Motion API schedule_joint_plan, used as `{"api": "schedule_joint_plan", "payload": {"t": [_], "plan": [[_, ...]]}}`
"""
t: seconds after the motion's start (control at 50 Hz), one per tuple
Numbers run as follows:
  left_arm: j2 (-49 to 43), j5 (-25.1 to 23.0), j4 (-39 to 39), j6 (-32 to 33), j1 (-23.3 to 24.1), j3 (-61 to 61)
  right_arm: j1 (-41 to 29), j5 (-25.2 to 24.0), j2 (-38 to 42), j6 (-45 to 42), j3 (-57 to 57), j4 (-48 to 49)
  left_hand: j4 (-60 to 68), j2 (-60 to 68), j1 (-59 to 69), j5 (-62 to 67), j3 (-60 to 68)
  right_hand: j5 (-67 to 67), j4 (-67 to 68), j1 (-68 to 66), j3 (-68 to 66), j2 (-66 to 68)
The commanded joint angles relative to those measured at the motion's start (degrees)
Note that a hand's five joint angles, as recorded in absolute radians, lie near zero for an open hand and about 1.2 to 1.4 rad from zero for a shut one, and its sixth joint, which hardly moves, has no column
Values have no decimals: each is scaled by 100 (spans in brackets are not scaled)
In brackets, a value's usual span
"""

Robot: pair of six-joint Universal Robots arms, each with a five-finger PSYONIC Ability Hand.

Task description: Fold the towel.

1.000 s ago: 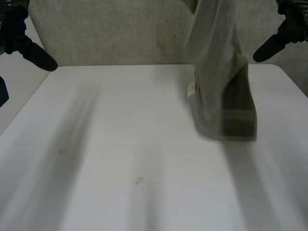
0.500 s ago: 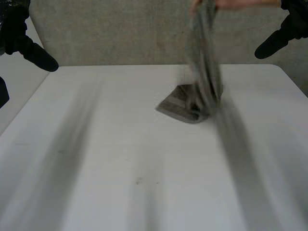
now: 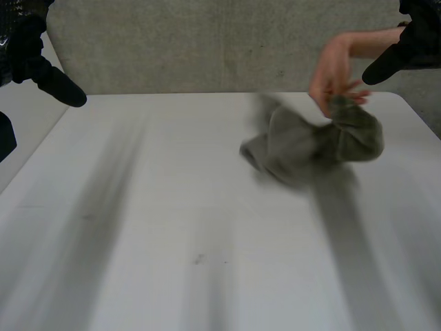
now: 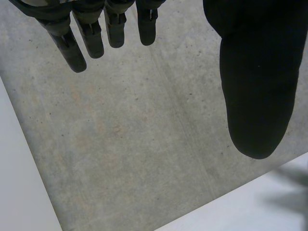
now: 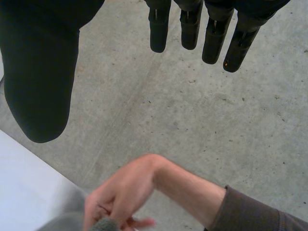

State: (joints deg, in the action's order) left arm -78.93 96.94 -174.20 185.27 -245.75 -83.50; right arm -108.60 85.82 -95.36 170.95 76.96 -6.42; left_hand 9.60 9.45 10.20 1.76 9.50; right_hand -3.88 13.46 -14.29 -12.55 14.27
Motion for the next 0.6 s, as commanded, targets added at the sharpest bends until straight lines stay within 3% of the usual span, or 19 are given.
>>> {"api": "schedule_joint_plan", "payload": {"t": [0.02, 0.6], "plan": [[9, -8, 0, 0, 19, 0, 5, -3, 0, 0, 3, 0, 40, 55, -20, -176, 50, 388, -346, 429, 255, -427], [9, -17, -17, 0, 80, -35, 5, -47, -18, 0, 12, 0, 40, 55, -20, -176, 50, 388, -346, 429, 255, -427]]}}
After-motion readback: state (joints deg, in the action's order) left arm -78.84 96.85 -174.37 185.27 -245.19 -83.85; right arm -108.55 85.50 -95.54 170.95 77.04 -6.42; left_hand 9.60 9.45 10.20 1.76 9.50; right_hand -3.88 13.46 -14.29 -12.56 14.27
